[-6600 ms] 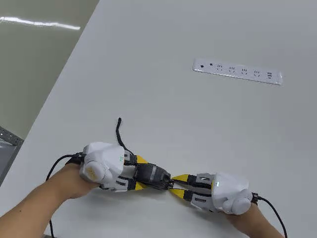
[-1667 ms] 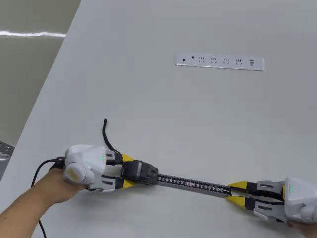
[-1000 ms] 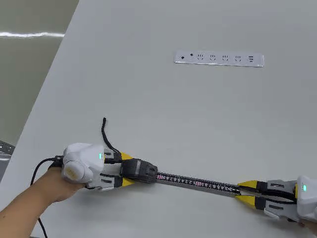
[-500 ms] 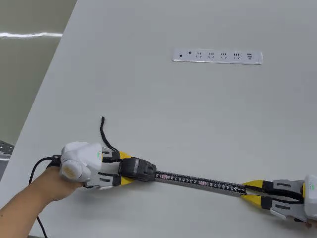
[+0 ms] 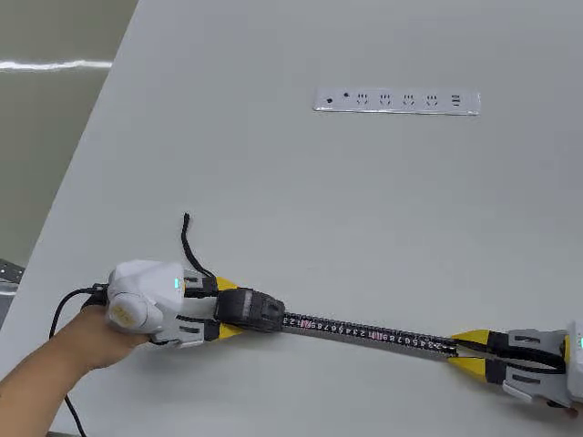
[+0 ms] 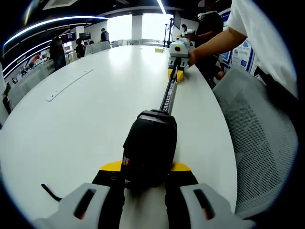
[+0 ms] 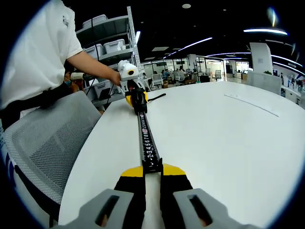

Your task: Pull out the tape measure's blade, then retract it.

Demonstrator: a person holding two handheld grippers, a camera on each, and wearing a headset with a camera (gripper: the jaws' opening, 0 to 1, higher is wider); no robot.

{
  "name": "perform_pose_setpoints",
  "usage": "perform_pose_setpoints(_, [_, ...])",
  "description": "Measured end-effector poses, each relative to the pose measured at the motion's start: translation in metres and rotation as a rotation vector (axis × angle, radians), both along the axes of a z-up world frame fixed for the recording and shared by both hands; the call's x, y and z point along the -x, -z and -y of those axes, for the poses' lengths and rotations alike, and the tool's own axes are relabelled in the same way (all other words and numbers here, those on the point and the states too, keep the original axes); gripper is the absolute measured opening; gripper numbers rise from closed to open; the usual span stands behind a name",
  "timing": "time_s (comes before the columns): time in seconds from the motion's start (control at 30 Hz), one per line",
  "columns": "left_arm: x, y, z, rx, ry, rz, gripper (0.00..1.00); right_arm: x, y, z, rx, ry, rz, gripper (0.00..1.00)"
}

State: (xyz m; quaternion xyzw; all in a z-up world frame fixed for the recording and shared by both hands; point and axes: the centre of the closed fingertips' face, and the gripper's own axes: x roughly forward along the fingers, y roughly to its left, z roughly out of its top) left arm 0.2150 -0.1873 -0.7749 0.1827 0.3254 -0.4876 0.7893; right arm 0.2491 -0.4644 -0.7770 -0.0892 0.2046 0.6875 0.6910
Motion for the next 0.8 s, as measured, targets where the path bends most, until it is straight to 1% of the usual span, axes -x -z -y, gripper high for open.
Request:
perform_pose_setpoints(0.1, [0.0, 0.0, 0.0, -0.002, 0.001, 0.0, 0.28, 0.001, -0.002, 0.001, 0.001, 0.001, 0.0, 0.07])
perform_pose_setpoints(0.17, [0.0, 0.0, 0.0, -0.003, 0.002, 0.0, 0.28, 0.001, 0.0, 0.004, 0.0, 0.004, -0.004, 0.07])
perform_pose_setpoints(0.37, [0.0, 0.0, 0.0, -0.004, 0.002, -0.002, 0.28, 0.0, -0.001, 0.008, 0.002, 0.01, -0.001, 0.07])
perform_pose_setpoints(0.53, [0.0, -0.001, 0.001, -0.003, 0.0, -0.002, 0.28, -0.001, 0.0, 0.014, 0.008, 0.018, -0.01, 0.07])
perform_pose_setpoints(0.6, [0.0, -0.001, 0.001, -0.003, 0.001, -0.002, 0.28, 0.0, 0.0, 0.015, 0.011, 0.016, -0.009, 0.07])
perform_pose_setpoints(0.63, [0.0, 0.0, 0.001, -0.003, 0.002, -0.003, 0.28, -0.001, 0.001, 0.015, 0.015, 0.019, -0.002, 0.07])
perform_pose_setpoints(0.67, [0.0, 0.0, 0.001, -0.003, 0.002, -0.003, 0.28, 0.0, 0.001, 0.015, 0.013, 0.022, -0.01, 0.07])
perform_pose_setpoints(0.77, [0.0, 0.0, 0.001, -0.005, 0.003, -0.002, 0.28, 0.0, 0.002, 0.014, 0.019, 0.022, -0.01, 0.08])
perform_pose_setpoints(0.8, [0.0, 0.0, 0.001, -0.004, 0.002, -0.003, 0.28, 0.0, 0.003, 0.014, 0.023, 0.021, -0.003, 0.08])
